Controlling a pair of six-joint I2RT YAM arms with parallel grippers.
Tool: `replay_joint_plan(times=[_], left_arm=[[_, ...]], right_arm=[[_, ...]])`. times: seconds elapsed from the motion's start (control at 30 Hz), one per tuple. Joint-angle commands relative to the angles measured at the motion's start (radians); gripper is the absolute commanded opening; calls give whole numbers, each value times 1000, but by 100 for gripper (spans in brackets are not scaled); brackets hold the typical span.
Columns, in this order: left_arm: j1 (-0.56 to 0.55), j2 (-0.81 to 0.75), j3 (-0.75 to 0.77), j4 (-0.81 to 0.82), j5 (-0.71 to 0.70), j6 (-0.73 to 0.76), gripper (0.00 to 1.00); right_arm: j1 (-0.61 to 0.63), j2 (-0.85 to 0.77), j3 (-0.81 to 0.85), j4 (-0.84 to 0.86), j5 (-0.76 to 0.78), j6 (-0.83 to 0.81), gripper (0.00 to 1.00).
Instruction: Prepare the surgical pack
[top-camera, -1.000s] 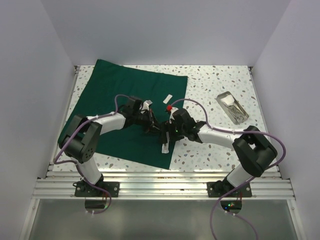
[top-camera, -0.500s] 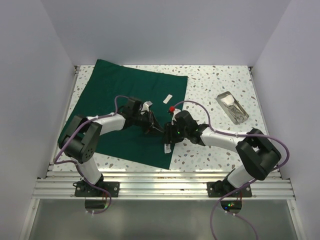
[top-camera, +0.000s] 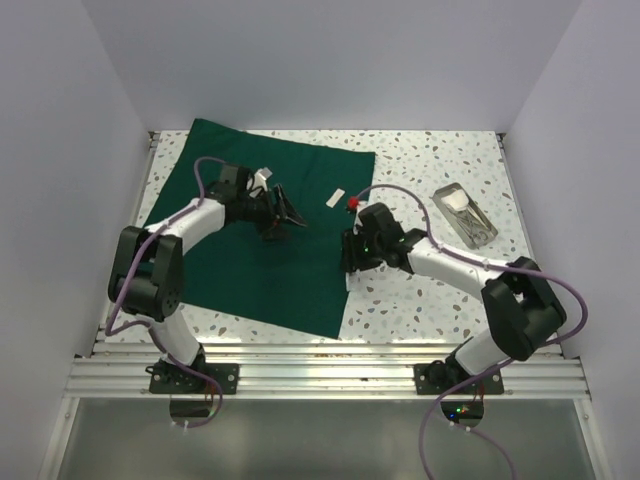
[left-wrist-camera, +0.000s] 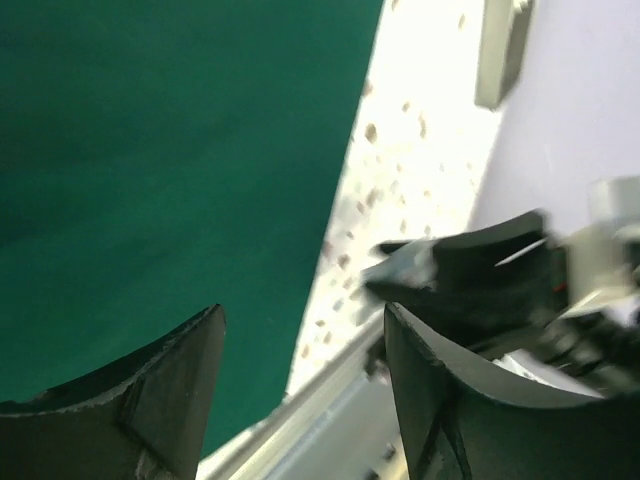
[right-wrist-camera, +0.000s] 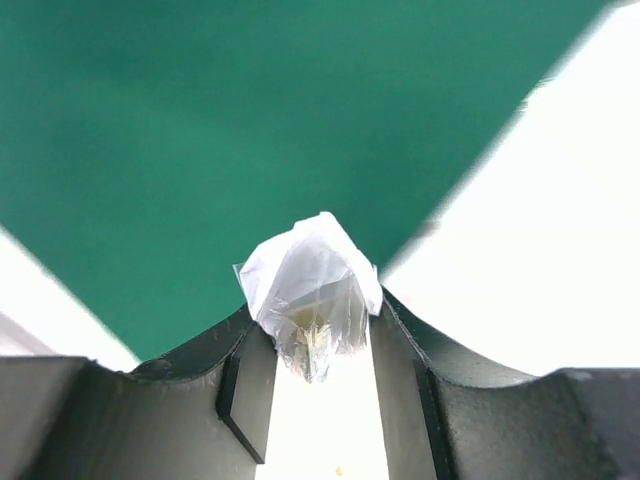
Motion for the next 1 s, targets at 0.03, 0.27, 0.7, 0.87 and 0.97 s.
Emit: replay_joint_plan(times=[0.03, 0.27, 0.7, 0.87, 0.97], left_arm=[[44, -48, 100, -268, -169, 280, 68], [51, -52, 51, -239, -154, 366, 68], [75, -71, 14, -238, -146, 429, 68], [101, -58, 9, -239, -146, 428, 68], [113, -48, 6, -233, -141, 425, 68]], right_arm=[[-205, -20, 139, -167, 198, -174, 43], [-468, 124, 353, -207, 505, -569, 42], [-643, 296, 436, -170, 555, -855, 43], [-721, 335, 458, -190, 504, -894, 45], [-742, 347, 466, -185, 483, -904, 46]])
